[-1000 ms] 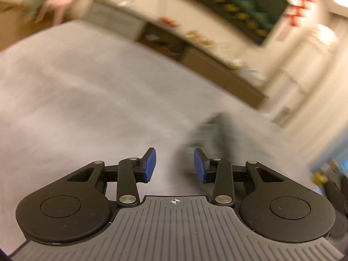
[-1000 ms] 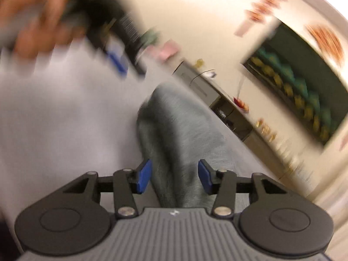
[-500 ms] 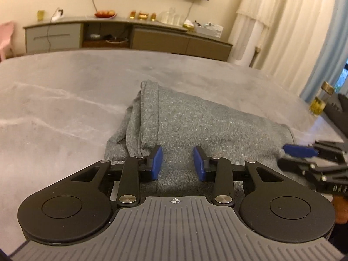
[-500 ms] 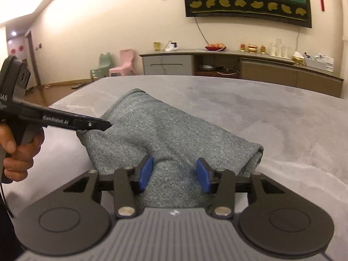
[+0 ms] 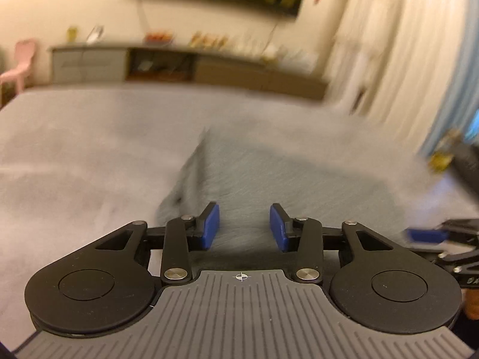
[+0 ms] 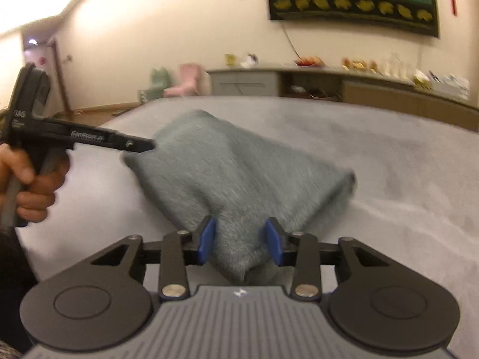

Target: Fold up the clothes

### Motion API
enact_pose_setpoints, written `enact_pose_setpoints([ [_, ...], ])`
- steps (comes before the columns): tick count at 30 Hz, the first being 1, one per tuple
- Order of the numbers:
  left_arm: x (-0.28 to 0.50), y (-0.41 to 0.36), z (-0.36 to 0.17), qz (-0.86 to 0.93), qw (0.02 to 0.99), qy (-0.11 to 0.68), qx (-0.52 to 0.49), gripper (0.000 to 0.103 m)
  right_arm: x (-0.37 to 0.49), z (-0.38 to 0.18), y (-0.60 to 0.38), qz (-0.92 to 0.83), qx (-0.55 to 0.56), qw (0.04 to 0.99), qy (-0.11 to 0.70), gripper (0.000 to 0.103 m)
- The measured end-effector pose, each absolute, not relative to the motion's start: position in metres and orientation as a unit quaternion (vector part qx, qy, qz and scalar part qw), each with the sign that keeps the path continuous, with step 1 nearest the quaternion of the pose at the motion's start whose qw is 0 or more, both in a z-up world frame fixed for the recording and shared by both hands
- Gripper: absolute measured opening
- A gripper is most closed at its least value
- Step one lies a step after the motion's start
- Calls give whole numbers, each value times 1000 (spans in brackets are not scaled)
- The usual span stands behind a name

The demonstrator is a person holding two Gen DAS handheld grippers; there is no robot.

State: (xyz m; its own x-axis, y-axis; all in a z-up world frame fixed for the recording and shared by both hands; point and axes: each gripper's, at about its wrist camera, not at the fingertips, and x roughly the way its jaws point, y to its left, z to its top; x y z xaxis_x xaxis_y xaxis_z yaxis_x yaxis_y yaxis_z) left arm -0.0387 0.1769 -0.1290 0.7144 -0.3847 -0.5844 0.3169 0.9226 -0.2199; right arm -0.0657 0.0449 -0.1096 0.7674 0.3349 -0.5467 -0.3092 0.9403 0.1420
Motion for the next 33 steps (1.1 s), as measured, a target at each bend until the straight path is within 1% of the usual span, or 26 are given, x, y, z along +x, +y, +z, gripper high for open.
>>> enact_pose_setpoints([
  [3,-36,181,-135,-202,923,321,-63,27,-56,-108,34,167,45,936,305,42],
  [4,-36,181,-133,-202,922,325,-62,27,-54,-108,31,171,57,933,313,44],
  [6,-42,183,-124,-206,924,318,-48,27,-54,-102,24,178,81,927,322,44],
  [9,-44,192,-99,-217,930,293,-53,36,-54,-79,19,177,90,933,301,44],
  [12,-33,199,-68,-229,935,262,-68,38,-34,-56,24,166,68,945,274,44],
  [16,29,163,-58,-256,925,279,-33,37,13,-57,34,143,31,951,274,44],
  [17,46,155,-64,-256,920,297,-21,37,19,-63,33,143,28,948,283,43],
  [18,63,147,-73,-254,913,318,-9,37,26,-68,31,142,25,946,291,39],
  [19,79,140,-87,-237,907,348,9,35,33,-73,30,141,22,943,300,38],
  [20,87,143,-100,-222,903,367,7,35,39,-79,29,141,19,940,309,38],
  [21,93,147,-112,-208,901,382,-1,38,46,-84,28,140,16,938,318,40],
  [22,98,152,-123,-194,897,396,-9,54,52,-90,27,139,12,935,326,40],
  [23,99,158,-129,-187,896,402,-25,65,59,-95,25,138,9,932,335,40],
  [24,99,164,-133,-181,895,404,-44,66,66,-101,24,138,6,929,344,40],
  [25,98,171,-136,-175,894,407,-63,66,72,-106,23,137,3,926,352,40],
  [27,85,173,-135,-160,903,394,-64,63,75,-103,19,133,1,926,352,40],
  [29,69,174,-121,-155,914,369,-61,49,58,-90,9,110,23,937,331,42],
  [31,40,180,-101,-153,929,334,-47,49,33,-77,-2,106,56,944,309,47],
  [33,7,185,-81,-174,939,295,-28,50,-3,-68,-7,129,86,944,292,48],
])
